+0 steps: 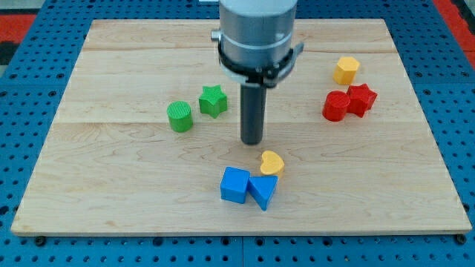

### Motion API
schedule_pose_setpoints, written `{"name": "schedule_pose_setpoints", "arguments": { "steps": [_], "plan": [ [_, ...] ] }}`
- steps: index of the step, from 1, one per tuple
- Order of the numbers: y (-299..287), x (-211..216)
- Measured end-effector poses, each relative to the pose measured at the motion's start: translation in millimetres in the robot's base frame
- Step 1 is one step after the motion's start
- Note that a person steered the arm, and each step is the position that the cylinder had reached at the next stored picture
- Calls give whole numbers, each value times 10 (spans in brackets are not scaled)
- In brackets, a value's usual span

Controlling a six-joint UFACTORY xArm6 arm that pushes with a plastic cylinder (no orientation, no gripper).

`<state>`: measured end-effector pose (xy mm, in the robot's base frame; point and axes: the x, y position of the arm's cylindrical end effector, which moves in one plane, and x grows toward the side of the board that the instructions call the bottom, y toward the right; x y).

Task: Move yellow hexagon closer to blue cube and yellow heart

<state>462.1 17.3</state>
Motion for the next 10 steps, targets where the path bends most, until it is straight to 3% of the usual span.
{"name": "schedule_pose_setpoints", "arguments": {
  "steps": [2,4,5,6,10],
  "plan": [
    [456,-1114],
    [1617,-1905],
    [2255,-1728],
    [2406,-1396],
    [761,-1312]
  ]
}}
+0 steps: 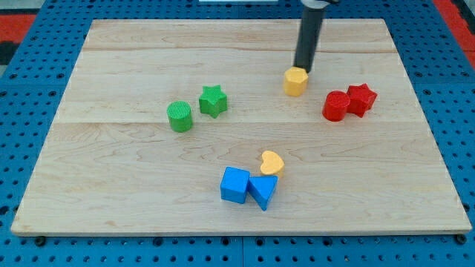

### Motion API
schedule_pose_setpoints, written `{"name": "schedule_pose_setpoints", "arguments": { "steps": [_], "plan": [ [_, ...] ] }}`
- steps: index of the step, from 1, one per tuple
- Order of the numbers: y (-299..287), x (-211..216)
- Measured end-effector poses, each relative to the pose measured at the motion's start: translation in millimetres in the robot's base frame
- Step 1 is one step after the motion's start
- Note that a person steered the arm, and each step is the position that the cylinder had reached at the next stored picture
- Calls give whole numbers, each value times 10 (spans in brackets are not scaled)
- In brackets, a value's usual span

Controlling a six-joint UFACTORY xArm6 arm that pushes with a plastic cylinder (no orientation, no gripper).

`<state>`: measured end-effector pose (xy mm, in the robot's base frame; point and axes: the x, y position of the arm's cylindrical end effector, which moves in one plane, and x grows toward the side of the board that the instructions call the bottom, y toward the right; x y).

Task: Move yellow hexagon closer to blue cube and yellow heart

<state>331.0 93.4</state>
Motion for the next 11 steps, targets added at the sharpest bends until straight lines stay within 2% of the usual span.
{"name": "schedule_pose_setpoints", "arguments": {
  "steps": [5,8,11],
  "plan": [
    [2,1086],
    [-698,1125],
    [-768,1421]
  ]
}}
